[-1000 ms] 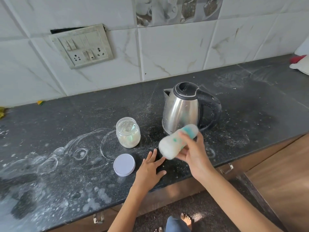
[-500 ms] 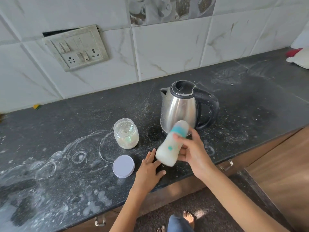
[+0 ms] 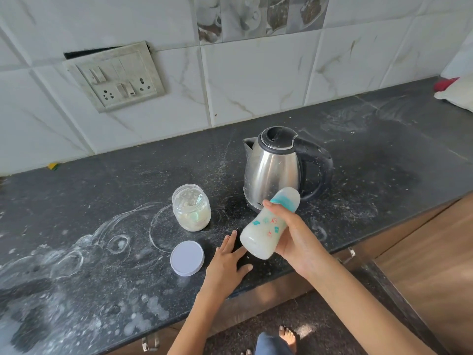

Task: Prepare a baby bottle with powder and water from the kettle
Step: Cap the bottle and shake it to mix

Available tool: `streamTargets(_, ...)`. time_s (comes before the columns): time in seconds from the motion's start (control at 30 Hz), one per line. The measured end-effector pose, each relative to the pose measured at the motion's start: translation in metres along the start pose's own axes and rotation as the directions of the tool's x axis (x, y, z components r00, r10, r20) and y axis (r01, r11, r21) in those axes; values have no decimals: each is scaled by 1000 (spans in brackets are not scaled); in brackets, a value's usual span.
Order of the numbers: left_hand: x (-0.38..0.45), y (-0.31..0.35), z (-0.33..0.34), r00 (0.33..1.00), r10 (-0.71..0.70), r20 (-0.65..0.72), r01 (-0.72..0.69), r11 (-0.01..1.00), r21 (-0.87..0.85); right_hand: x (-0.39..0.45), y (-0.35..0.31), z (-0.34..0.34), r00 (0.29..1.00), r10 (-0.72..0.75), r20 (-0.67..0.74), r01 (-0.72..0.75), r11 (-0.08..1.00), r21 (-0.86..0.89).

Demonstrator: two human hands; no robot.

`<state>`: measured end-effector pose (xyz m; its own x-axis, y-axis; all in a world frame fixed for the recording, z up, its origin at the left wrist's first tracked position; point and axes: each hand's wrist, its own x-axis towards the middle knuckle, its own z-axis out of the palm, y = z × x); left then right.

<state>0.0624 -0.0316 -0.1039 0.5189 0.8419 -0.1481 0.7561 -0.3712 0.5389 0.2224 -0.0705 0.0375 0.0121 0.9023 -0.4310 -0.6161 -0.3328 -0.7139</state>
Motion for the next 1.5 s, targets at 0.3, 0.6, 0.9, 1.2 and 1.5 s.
streamTargets(0.3,1,1,-1,1000,2,2,-2,1000,-2,1,-2,-6,1000,6,29,-1,987,-163)
streamTargets(0.6,-2,9,-11,999,-29,37,29,1000,1,-4,-10,-4,944,-327,42,323,890,-322)
streamTargets(0.9,-8,6,-6,997,-78,16,79,995,-68,-6,11,3,987,-162,-8,160,981,-109)
streamTargets(1.2,-4,8,-4,1000,-13,10,14,996,-92,-11,2,3,987,-163,9,162,976,-147)
streamTargets(1.5,-9,13,-11,996,-86,-25,81,982,-171,-19,11,16,992,-88,92,105,974,-202)
